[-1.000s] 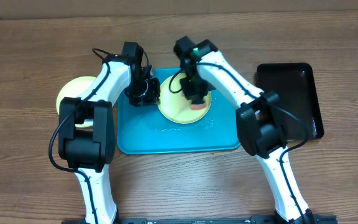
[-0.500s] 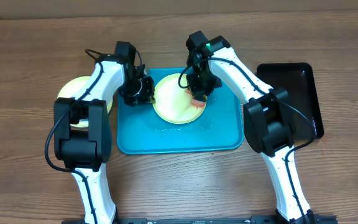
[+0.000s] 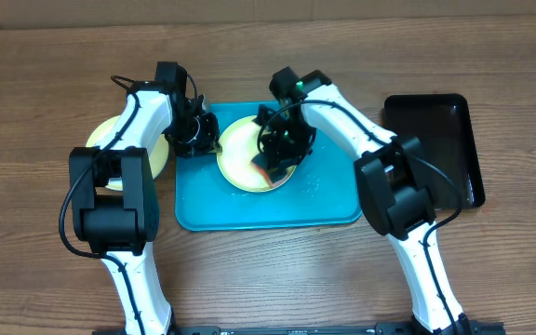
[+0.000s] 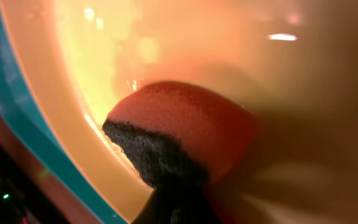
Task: Clean dirty plates on tray and stack at the side
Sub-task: 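Scrub the stained yellow plate with the sponge while the left gripper holds it, then lift the yellow plate off the tray leftward with the left gripper, then lower the yellow plate onto the plate stack and release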
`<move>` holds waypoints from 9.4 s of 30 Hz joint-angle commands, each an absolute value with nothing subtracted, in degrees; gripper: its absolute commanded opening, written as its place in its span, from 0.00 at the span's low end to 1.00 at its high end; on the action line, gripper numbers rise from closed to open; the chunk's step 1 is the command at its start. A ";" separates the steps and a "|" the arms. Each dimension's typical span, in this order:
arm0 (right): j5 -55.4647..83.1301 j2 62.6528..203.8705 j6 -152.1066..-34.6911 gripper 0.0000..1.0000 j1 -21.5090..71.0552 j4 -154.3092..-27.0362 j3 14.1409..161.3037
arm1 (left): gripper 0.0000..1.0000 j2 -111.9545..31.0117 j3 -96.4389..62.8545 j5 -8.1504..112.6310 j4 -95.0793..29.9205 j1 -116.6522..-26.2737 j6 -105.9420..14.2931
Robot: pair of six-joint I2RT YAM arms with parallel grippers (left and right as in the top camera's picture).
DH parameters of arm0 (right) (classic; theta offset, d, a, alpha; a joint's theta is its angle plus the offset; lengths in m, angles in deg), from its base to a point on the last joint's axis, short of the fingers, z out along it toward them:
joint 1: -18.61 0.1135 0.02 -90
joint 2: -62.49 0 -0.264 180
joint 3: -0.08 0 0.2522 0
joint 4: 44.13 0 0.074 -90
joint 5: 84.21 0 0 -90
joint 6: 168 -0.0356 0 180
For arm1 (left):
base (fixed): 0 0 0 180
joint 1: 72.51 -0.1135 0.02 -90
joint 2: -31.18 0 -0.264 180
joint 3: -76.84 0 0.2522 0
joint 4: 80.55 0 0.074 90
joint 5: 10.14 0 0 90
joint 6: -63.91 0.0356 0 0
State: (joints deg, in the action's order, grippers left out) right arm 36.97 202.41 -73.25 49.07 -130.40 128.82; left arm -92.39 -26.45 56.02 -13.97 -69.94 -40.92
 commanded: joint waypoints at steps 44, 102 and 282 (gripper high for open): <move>-0.47 203.98 -89.86 0.04 47.95 -129.57 138.42 | 0.04 -92.92 -26.67 56.33 -12.83 -69.48 -40.00; 16.16 188.44 -89.84 0.04 48.30 -136.17 148.74 | 0.04 -91.87 -26.85 69.53 -10.45 -62.60 -44.11; 12.31 183.92 -91.37 0.04 35.67 -144.19 146.18 | 0.04 -67.24 7.43 66.93 -42.51 -107.36 -49.53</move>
State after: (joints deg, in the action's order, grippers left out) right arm 12.44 183.89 -91.45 35.52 -144.43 146.20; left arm -64.61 6.81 66.60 -40.63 -107.43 -47.39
